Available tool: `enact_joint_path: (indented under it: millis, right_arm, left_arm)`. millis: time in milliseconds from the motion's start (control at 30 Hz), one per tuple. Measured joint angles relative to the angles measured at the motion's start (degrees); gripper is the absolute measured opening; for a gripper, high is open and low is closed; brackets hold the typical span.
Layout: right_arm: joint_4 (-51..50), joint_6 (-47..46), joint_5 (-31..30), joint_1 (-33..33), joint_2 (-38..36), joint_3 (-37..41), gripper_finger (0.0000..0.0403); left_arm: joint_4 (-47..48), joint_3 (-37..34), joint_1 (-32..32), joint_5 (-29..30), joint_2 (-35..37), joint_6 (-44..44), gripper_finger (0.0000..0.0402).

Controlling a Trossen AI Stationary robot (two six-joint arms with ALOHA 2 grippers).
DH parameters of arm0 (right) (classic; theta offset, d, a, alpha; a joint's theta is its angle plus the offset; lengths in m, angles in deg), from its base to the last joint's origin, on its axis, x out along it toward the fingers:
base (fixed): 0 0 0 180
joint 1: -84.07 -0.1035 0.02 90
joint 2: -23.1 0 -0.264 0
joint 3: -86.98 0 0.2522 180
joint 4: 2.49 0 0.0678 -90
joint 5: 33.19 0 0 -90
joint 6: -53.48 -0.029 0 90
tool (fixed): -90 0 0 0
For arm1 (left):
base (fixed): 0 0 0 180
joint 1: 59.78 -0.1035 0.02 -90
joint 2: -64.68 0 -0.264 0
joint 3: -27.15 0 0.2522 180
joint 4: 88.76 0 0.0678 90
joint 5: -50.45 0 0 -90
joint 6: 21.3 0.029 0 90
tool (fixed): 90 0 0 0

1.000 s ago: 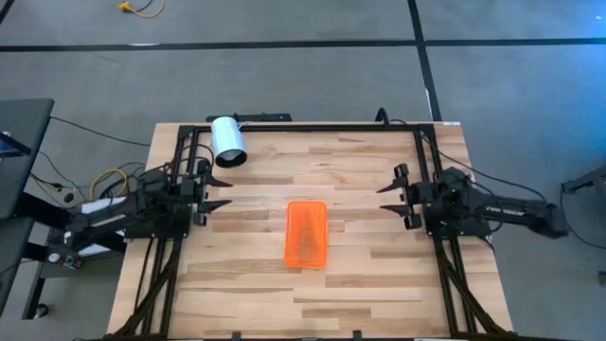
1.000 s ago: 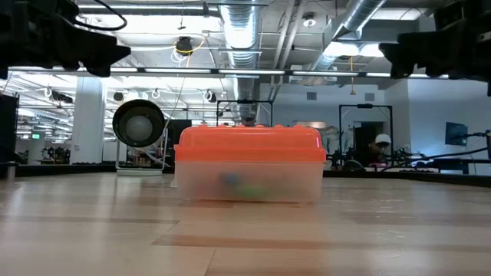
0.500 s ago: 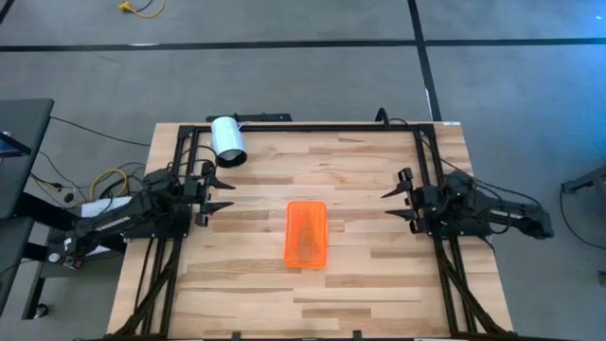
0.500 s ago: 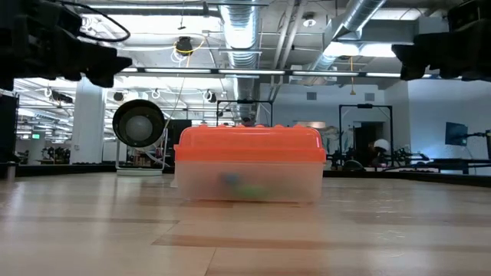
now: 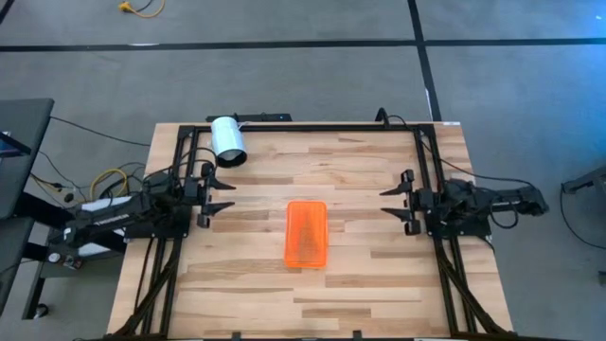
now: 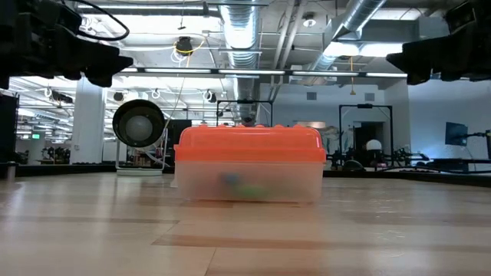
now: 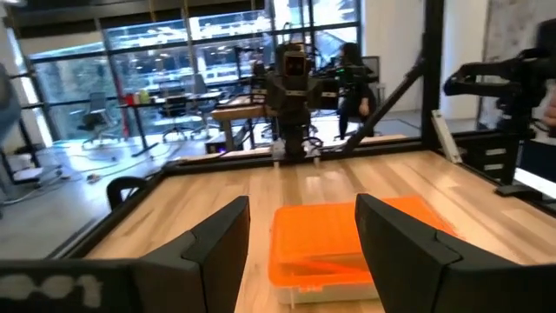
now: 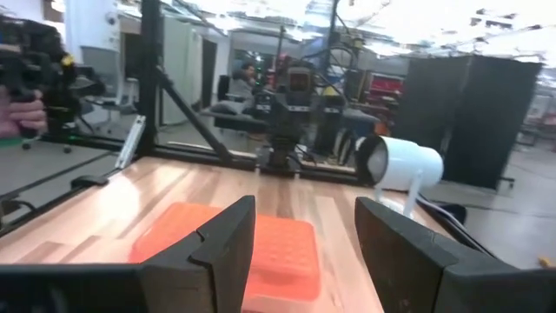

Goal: Pick & place school supplies into a supply box
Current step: Return to Home Position

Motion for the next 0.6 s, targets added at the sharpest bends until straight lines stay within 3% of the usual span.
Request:
enact_joint_path:
  millis: [100,600]
  right_arm:
    - [-0.8,-0.3,-2.3,-1.3,0.0,0.0,0.0193]
    - [-2.7,1.7,-2.2,-1.8,0.0,0.0,0.0193]
  left_arm:
    - [0.2,0.0,1.3,2.2,0.0,0.1,0.0201]
    - [0.3,-0.1,2.0,3.1,0.0,2.0,0.0201]
